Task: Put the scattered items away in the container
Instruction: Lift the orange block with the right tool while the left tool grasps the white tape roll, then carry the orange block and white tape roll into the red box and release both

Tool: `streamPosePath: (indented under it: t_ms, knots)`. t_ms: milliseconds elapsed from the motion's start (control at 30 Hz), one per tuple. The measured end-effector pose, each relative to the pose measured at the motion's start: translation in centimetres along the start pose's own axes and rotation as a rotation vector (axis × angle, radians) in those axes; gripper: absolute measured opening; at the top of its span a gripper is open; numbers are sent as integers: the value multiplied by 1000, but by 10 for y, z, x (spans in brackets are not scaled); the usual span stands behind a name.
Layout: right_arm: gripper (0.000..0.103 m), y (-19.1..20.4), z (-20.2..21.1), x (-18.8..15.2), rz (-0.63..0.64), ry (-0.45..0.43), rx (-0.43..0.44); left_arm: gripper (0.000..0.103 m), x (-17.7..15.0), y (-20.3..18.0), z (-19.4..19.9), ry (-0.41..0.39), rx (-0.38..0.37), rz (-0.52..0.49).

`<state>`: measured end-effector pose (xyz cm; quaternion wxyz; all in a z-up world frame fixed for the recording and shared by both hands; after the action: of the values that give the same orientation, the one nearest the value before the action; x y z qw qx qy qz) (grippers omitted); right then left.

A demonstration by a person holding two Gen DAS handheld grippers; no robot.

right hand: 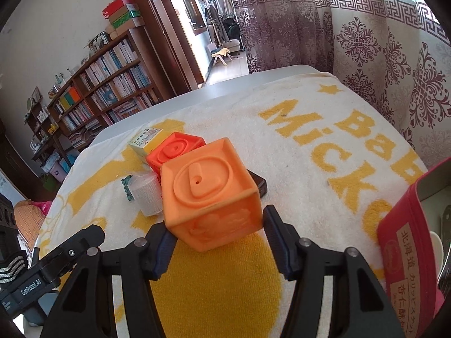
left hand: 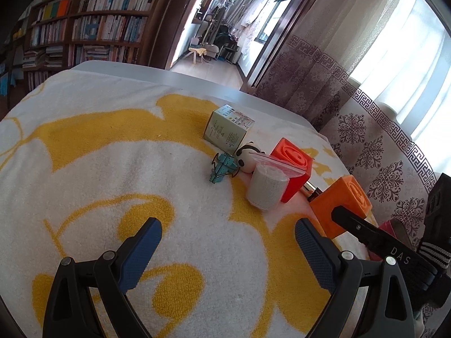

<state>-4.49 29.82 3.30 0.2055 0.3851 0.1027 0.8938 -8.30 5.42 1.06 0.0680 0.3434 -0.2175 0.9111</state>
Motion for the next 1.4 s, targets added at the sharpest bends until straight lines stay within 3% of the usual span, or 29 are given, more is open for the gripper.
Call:
streamPosePath:
  t_ms: [167, 300, 433, 600, 767, 967, 1133, 1400]
  knots:
    - [63, -1, 18, 7, -32, -62, 21, 97, 1, -10, -3, -20, -12, -49]
    - [63, -11, 28, 14, -77, -93, 25, 97, 3, -25, -16, 22, -43, -101]
    - [63, -20, 31, 17, -120, -99, 30, 97, 10, -48, -35, 63, -21, -205]
    - [63, -23, 30, 18, -131, -94, 31, 97, 30, -64, -59, 74, 13, -259]
    - [63, -22, 29, 18, -130, -93, 31, 69, 35, -57, -88, 156, -5, -220]
    - [63, -20, 28, 16, -114, -93, 21, 41, 32, -52, -81, 144, -92, -185]
    - [63, -21, 33, 16, -118, -118, 21, 38, 31, -58, -57, 91, -58, -221]
    - [63, -22, 59, 13, -108, -198, -10, 38, 21, -70, -19, 44, -114, -211]
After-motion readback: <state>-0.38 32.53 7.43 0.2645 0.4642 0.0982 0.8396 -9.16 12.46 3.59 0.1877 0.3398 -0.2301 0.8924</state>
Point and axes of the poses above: each gripper's, at about its wrist camera, not at the fingertips, and z roughly against the way its jaws point, y to its left, x to its top, the point moved 1 cm from there along -z, roughly the way its jaws point, and after that the axes turned 5 degrees about -z, right-handed, at the moved point
